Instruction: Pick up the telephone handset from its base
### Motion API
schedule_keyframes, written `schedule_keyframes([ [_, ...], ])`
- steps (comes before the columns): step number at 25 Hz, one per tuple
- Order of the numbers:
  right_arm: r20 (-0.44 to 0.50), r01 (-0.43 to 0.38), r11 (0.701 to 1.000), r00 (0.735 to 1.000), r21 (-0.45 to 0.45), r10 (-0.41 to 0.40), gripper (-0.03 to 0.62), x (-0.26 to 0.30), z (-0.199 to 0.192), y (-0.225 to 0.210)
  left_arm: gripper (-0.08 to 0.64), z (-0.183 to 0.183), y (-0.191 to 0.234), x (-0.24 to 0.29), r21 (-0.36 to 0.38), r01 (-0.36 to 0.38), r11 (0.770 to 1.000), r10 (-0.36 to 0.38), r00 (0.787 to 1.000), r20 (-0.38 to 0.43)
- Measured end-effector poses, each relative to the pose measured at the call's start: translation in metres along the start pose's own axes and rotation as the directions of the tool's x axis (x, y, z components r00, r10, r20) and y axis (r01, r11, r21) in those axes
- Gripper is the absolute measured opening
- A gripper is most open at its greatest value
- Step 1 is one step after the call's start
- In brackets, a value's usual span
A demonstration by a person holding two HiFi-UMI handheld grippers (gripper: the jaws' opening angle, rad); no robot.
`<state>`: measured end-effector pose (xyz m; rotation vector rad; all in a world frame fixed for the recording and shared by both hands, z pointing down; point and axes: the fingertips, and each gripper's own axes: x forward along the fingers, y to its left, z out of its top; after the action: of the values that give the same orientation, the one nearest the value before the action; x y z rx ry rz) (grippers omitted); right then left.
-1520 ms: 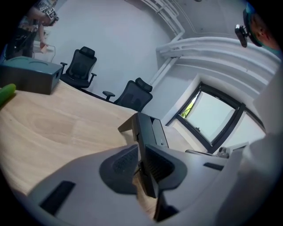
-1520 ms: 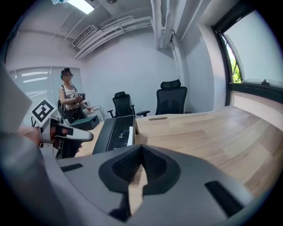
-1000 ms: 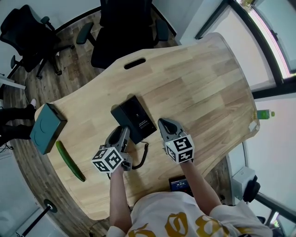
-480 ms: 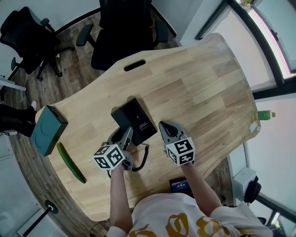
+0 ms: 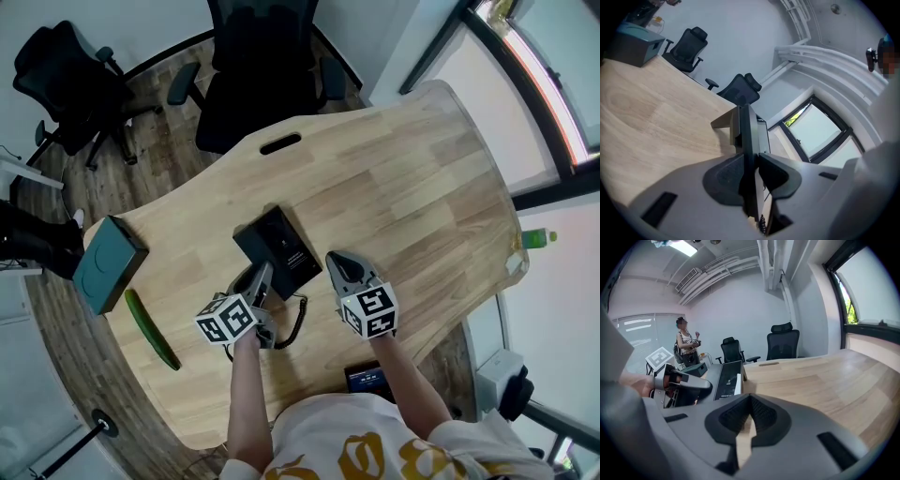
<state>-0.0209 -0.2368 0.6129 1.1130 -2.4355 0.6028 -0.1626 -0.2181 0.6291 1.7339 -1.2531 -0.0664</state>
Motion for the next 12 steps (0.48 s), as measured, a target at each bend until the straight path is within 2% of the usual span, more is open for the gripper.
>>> schedule_keyframes([
  [5, 0.012, -0.009, 1.0, 1.0, -0.006, 0.009, 0.005, -0.006, 0.005, 0.007, 0.095, -0.002, 0.0, -0.007, -0.105, 0.043, 0.994, -0.041, 0.999, 0.024],
  [12, 0.026, -0.004, 1.0, 1.0, -0.005, 0.004, 0.005, -0.013, 0.009, 0.008, 0.084, 0.002, -0.004, -0.011, -0.18, 0.109, 0.978, -0.103, 0.994, 0.042],
])
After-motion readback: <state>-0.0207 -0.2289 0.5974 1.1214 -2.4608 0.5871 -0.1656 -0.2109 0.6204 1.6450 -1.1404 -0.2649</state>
